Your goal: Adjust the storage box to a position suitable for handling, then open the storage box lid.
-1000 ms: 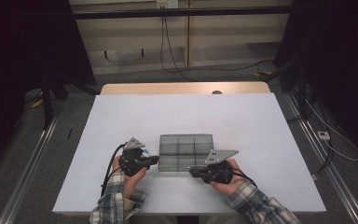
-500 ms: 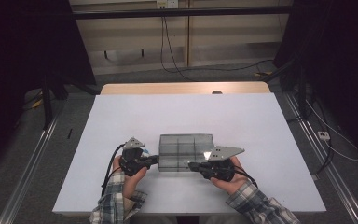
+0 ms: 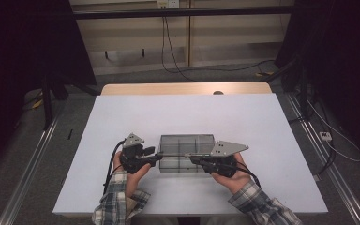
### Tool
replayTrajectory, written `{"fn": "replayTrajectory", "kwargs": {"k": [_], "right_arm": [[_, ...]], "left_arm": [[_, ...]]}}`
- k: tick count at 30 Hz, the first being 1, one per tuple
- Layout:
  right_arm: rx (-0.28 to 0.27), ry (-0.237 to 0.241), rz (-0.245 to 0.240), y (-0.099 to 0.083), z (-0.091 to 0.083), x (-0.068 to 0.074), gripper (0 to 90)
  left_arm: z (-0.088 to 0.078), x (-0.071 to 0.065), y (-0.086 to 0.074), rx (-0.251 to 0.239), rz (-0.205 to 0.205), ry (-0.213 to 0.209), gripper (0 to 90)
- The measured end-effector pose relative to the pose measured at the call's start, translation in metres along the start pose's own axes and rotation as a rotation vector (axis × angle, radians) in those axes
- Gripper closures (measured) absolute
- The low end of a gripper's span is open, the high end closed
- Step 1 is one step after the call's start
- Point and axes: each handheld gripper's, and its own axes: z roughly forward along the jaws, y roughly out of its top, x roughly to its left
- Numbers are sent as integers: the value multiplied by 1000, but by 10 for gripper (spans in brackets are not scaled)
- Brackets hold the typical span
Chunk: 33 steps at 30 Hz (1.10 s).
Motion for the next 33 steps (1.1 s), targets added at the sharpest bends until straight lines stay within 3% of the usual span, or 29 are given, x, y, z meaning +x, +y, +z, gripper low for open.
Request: {"fn": "replayTrajectory", "kwargs": {"k": [5, 12, 17, 21, 24, 27, 33], "right_arm": [[-7, -11, -10, 3, 2, 0, 900], [-2, -21, 4, 3, 2, -2, 895], [7, -50, 16, -4, -1, -3, 784], [9, -100, 57, -9, -7, -8, 601], [16, -156, 108, -13, -14, -14, 435], [20, -225, 128, -15, -21, -18, 304], [23, -294, 169, -22, -32, -26, 274]], "left_arm": [[8, 2, 4, -7, -12, 8, 476], [15, 3, 13, -26, -7, 14, 470], [19, 3, 18, -33, -12, 7, 458], [22, 5, 22, -37, -21, 4, 445], [22, 7, 25, -42, -21, 12, 437], [21, 9, 26, -47, -24, 13, 426], [23, 10, 30, -36, -23, 8, 416]]}}
